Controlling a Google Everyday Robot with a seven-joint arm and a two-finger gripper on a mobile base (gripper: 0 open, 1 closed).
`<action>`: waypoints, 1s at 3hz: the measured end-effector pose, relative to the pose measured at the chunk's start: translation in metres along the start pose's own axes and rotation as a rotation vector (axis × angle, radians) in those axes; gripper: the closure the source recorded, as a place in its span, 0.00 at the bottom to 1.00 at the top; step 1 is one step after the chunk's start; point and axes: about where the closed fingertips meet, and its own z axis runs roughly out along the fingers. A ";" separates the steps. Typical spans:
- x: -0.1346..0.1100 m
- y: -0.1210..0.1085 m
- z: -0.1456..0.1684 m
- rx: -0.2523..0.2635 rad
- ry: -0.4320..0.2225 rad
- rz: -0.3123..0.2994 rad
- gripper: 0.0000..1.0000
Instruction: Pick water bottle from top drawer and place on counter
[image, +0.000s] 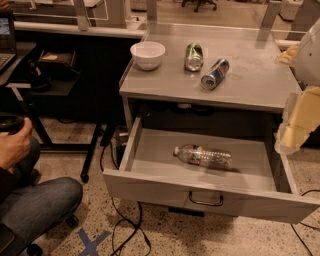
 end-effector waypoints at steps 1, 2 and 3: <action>0.000 0.000 0.000 0.000 0.000 0.000 0.00; -0.025 -0.011 0.044 -0.005 -0.023 0.025 0.00; -0.025 -0.011 0.044 -0.004 -0.023 0.025 0.00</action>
Offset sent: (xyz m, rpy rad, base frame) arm 0.0285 0.0278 -0.0454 0.0326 0.0177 -0.0294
